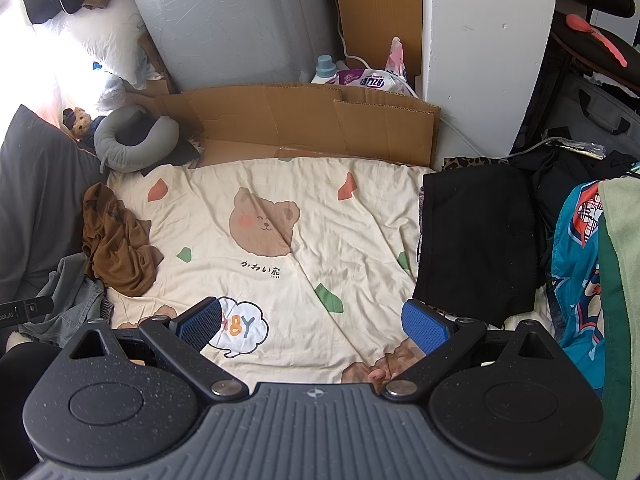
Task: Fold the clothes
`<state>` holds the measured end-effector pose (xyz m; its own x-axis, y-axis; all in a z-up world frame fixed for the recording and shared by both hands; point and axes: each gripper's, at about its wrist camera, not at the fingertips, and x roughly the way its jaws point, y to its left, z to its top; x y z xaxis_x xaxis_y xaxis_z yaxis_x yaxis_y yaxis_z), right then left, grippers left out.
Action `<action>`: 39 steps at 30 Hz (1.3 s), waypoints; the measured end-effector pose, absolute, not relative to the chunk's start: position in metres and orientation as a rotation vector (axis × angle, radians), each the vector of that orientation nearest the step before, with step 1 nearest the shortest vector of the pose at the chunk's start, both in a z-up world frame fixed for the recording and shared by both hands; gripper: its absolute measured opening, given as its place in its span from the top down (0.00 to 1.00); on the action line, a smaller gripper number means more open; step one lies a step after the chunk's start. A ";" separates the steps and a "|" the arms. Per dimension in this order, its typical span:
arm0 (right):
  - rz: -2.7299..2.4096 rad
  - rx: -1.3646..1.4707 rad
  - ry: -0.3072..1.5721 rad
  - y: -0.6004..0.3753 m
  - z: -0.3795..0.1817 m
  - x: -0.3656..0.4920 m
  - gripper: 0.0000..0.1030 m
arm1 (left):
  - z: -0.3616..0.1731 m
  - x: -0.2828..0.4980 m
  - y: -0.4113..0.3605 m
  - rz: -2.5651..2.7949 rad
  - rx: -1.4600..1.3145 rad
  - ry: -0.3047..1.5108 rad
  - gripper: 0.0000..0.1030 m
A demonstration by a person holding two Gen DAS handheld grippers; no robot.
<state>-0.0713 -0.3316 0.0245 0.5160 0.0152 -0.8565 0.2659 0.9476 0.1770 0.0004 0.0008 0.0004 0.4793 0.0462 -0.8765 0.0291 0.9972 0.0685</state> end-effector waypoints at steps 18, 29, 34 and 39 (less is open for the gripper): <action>-0.153 0.303 1.021 -0.332 0.023 -0.072 0.03 | 0.001 -0.001 -0.002 0.015 0.101 1.059 0.10; -0.153 0.304 1.021 -0.332 0.024 -0.072 0.03 | 0.001 0.000 -0.001 0.008 0.103 1.060 0.10; -0.153 0.304 1.021 -0.333 0.022 -0.071 0.03 | 0.001 0.000 -0.001 0.001 0.101 1.059 0.10; -0.156 0.305 1.021 -0.332 0.023 -0.071 0.03 | 0.002 0.000 -0.001 -0.029 0.110 1.057 0.10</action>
